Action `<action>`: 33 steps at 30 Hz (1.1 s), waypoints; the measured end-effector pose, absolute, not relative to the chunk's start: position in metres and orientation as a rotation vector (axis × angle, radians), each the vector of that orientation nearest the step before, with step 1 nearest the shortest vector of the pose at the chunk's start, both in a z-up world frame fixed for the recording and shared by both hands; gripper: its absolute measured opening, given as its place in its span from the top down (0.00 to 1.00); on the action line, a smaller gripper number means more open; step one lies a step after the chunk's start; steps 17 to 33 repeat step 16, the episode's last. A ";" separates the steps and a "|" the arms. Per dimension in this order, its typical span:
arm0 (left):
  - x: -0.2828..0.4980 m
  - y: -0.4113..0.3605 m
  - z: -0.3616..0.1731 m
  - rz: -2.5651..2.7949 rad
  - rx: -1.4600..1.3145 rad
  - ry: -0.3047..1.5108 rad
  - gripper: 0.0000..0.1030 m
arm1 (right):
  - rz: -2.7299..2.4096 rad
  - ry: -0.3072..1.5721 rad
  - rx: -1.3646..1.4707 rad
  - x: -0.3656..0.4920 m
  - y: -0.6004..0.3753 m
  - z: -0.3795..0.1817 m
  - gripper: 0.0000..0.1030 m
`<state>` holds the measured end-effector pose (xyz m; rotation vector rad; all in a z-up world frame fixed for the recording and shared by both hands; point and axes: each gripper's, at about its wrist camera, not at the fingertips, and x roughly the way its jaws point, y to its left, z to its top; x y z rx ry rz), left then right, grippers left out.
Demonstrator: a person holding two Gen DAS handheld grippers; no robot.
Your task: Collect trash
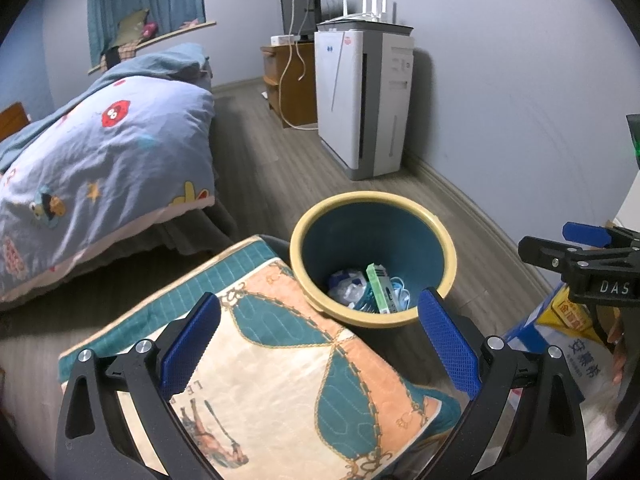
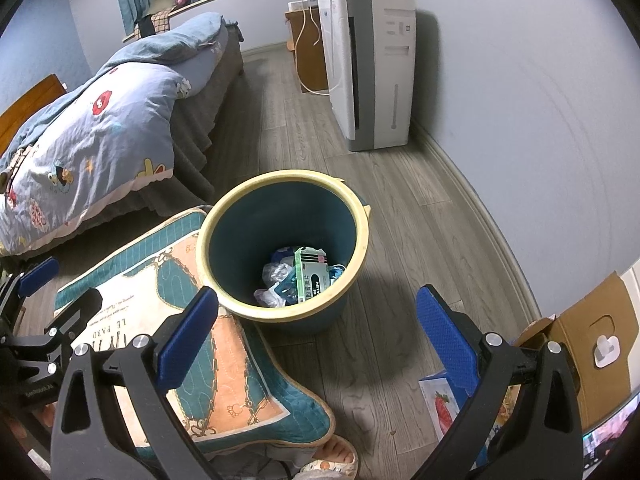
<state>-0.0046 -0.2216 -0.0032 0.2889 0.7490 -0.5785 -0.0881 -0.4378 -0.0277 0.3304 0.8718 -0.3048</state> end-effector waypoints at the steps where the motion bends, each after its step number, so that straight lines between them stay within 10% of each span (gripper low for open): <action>1: -0.004 -0.219 -0.003 -0.581 0.288 0.750 0.05 | -0.305 0.873 0.329 -0.087 -0.437 -0.028 0.05; 33: -0.011 -0.226 -0.003 -0.624 0.334 0.746 0.05 | -0.306 0.895 0.314 -0.079 -0.428 -0.028 0.05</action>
